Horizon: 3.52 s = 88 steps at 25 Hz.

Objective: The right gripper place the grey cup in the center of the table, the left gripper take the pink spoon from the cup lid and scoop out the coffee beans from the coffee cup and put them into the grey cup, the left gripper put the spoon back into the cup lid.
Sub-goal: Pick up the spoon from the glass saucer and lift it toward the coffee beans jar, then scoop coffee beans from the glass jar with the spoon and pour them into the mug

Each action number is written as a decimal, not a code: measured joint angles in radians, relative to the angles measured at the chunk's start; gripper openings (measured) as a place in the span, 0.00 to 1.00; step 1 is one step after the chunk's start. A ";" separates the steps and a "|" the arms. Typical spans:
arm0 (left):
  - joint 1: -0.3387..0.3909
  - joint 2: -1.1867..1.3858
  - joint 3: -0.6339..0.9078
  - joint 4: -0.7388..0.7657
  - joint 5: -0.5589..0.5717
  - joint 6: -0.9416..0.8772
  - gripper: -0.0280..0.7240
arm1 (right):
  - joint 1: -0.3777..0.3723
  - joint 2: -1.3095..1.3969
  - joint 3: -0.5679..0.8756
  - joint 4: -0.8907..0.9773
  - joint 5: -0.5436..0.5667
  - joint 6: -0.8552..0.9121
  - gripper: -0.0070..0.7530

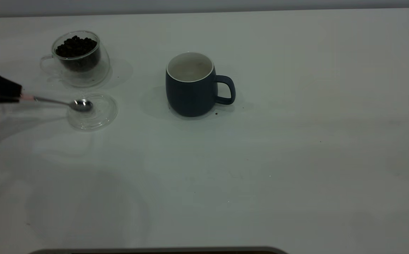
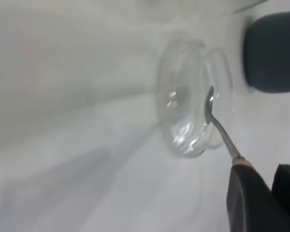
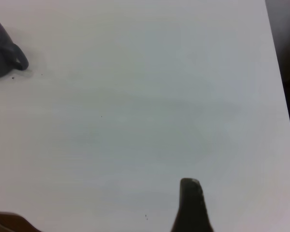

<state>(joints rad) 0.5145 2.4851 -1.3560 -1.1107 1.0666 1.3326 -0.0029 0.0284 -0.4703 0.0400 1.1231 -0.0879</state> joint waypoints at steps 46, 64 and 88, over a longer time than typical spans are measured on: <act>-0.198 -0.150 -0.187 0.123 -0.263 -0.115 0.20 | 0.000 0.000 0.000 0.000 0.000 0.000 0.78; -0.108 -0.077 -0.187 0.017 -0.139 -0.202 0.20 | 0.000 0.000 0.000 0.001 0.000 0.000 0.78; -0.033 0.032 -0.191 -0.187 0.004 -0.156 0.20 | 0.000 0.000 0.000 0.001 0.000 0.001 0.78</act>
<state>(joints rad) 0.4814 2.5173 -1.5468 -1.2981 1.0709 1.1762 -0.0029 0.0284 -0.4703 0.0409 1.1231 -0.0869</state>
